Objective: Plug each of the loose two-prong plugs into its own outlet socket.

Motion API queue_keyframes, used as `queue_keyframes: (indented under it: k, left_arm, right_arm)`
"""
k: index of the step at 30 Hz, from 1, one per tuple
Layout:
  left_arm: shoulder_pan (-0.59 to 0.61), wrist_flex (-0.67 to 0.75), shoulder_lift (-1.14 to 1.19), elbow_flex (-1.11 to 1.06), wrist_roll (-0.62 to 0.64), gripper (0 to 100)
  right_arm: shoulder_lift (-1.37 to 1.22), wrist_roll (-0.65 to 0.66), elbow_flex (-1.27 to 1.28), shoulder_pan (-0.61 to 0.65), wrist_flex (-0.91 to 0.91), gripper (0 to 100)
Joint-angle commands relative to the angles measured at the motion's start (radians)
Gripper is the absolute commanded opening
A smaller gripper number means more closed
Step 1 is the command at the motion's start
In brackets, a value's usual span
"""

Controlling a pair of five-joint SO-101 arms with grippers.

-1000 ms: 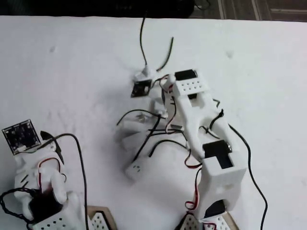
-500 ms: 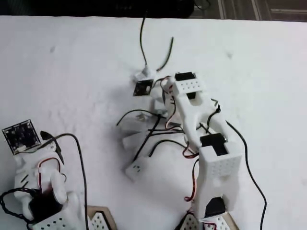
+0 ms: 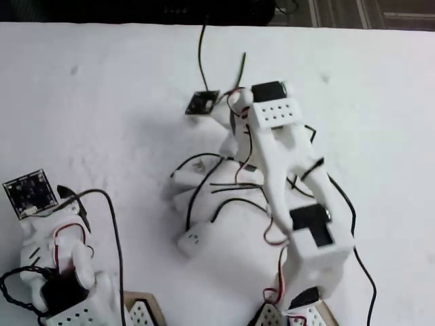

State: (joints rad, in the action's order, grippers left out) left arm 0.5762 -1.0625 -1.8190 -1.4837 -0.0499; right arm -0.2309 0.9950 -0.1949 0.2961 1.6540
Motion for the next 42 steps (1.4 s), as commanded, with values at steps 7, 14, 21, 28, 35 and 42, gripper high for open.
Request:
queue_keyframes:
  k: [7, 14, 21, 28, 35, 42]
  left_arm:
    - [-0.007, 0.084, -0.005, 0.023, -0.003, 10]
    - [-0.151, 0.112, -0.005, 0.163, -0.002, 9]
    - [-0.320, 0.112, -0.005, 0.262, -0.002, 9]
    - [-0.426, 0.106, -0.005, 0.262, 0.000, 9]
    - [-0.630, 0.101, -0.005, 0.262, -0.002, 9]
    - [-0.817, 0.057, -0.005, 0.264, -0.008, 9]
  right_arm:
    - [0.384, -0.196, 0.063, 0.050, 0.059, 1.8]
    - [0.727, -0.361, 0.184, 0.159, 0.059, 1.8]
    - [0.970, -0.549, 0.278, 0.335, 0.013, 1.8]
    - [1.113, -0.666, 0.456, 0.466, -0.111, 1.8]
    - [1.175, -0.678, 0.660, 0.538, -0.275, 1.8]
    - [1.178, -0.677, 0.775, 0.585, -0.387, 1.8]
